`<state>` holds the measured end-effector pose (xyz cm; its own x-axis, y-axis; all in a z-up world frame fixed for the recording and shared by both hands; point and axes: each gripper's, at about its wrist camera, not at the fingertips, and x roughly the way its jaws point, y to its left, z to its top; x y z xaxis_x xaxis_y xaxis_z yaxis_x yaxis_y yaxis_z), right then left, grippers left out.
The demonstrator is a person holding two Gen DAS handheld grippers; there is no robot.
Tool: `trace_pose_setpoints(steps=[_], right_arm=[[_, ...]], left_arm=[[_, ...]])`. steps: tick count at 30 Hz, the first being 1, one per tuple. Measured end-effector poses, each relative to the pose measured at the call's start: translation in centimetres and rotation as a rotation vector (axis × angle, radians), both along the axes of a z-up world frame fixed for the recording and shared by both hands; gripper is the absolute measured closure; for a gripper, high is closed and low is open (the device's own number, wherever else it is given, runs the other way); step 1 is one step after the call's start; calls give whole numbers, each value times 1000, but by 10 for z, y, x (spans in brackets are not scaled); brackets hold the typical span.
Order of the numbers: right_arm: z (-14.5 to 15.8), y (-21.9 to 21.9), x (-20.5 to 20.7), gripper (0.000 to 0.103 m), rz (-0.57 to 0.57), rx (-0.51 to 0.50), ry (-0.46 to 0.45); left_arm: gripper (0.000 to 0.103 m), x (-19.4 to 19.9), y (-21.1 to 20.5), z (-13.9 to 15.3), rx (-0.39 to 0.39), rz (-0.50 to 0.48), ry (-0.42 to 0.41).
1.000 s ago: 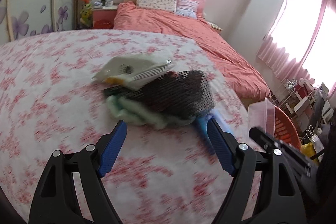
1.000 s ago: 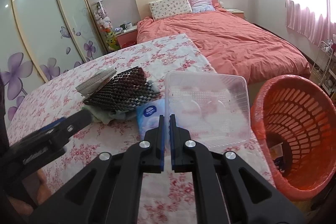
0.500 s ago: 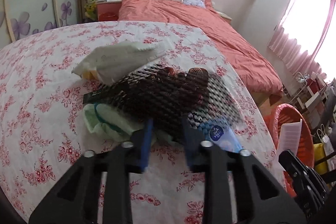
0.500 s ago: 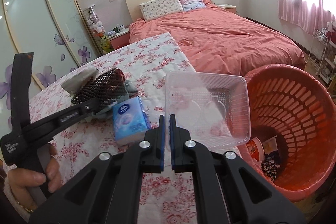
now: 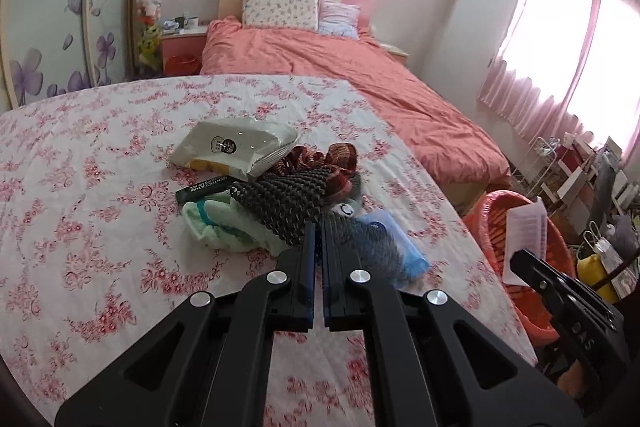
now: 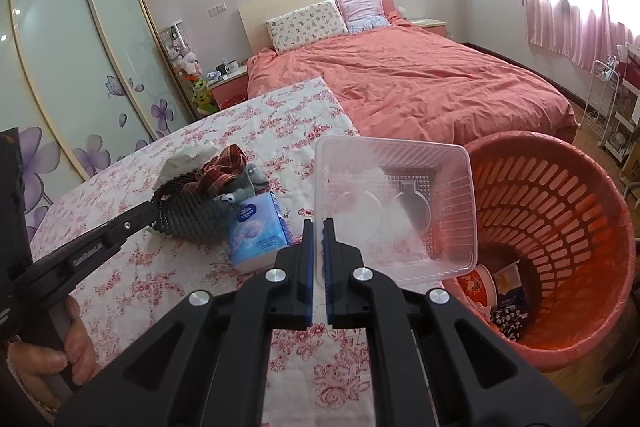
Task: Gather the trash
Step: 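Carry the clear box and black mesh over the orange basket and open both grippers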
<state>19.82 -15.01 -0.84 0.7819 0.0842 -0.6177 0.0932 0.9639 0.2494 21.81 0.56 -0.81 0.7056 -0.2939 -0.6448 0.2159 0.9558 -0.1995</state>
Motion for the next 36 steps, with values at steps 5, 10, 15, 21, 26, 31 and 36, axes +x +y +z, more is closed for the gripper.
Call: trace_pose_setpoints(steps=[5,10,15,21,26,31,36], right_arm=[[11,-2,-13,98,-6,-8,-22],[22,-10,-27,98,-26,-12,-44],[28,-24,-41,98,-55,-11,-56],[31,-41,-55,98,-89,-10,-68],[33,-62,-66,98,-130,4,-75],[30,-85,-74,98,-174,13,-73],[24,-105,-79,98,-214,18,-67]], left_arm=[[101,-13,-3,11,-23,-25,-23],[101,-23,-12,21,-40,-58,-46],[101,-32,-25,27,-57,-98,-59],[101,-42,-48,38,-76,-159,-79],[101,-47,-73,43,-104,-214,-82],[101,-51,-99,45,-121,-267,-80],[101,-50,-129,44,-130,-319,-69]])
